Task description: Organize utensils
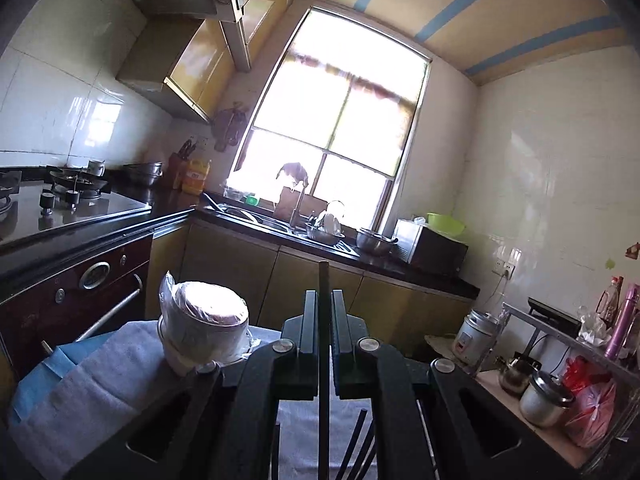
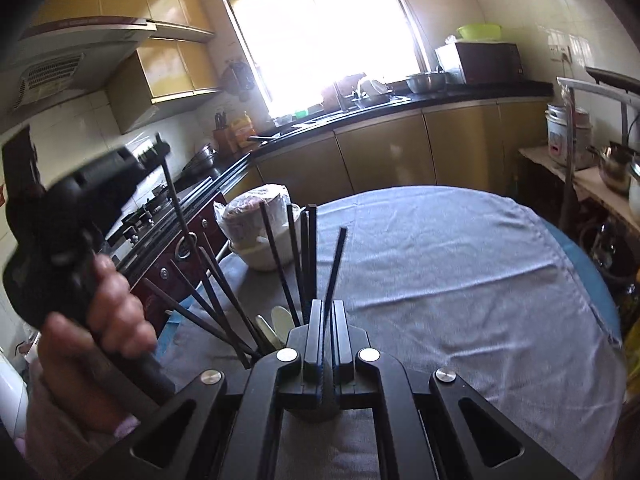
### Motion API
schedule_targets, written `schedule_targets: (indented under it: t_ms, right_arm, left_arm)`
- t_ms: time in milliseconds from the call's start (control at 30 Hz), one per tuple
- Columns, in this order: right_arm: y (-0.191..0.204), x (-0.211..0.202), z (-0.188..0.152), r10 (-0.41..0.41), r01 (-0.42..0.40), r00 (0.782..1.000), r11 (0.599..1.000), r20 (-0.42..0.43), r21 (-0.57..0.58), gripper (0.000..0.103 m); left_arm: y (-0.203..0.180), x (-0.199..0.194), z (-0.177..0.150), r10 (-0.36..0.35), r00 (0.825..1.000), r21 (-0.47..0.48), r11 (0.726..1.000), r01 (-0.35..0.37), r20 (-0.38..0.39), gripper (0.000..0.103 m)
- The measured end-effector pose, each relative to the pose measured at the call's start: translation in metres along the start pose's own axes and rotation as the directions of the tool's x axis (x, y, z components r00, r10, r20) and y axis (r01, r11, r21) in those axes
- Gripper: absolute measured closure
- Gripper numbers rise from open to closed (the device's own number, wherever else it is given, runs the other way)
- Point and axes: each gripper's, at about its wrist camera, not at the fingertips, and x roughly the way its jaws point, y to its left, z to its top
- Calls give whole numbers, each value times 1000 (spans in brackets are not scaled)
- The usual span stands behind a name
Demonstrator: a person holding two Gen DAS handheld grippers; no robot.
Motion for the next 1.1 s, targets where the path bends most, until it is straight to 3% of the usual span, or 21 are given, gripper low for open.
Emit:
schedule_targets:
  t_ms: [67, 233, 267, 333, 367, 600, 833, 967, 1100]
  right_arm:
    - [-4, 1, -5, 3, -3, 1000, 1000, -7, 9, 100]
    - [-9, 3, -16, 10, -9, 999, 1000, -38, 28, 100]
    - [-10, 3, -20, 16, -15, 999, 1000, -46, 25, 99]
    - [-11, -1, -26, 13, -12, 998, 999, -55, 34, 98]
    - [-11, -2, -28, 16, -14, 998, 999, -62, 39, 98]
    - [-16, -10, -53, 14, -4, 991, 997, -134, 71, 91]
    - [-11, -32, -74, 10, 2, 987, 997, -158, 76, 80]
    - [7, -48, -81, 9, -3, 986, 999, -165, 37, 77]
    - [21, -62, -87, 13, -11, 989, 1000, -150, 17, 55]
  left_arm:
    - [0, 7, -15, 40, 999, 38, 998, -39, -13, 98]
    - [10, 18, -61, 108, 981, 90, 991, -95, -161, 95]
    - [10, 10, -64, 122, 983, 113, 988, -107, -136, 91]
    - [10, -3, -65, 157, 974, 145, 980, -133, -162, 45]
    - [9, -8, -64, 162, 970, 155, 979, -135, -180, 34]
    - [-8, -71, -53, 218, 955, 350, 927, -138, -203, 30]
    - [-8, -125, -67, 328, 903, 444, 878, -182, -279, 23]
    - [-4, -156, -69, 350, 886, 431, 880, -200, -305, 22]
    - [3, -177, -65, 374, 869, 400, 887, -232, -325, 22]
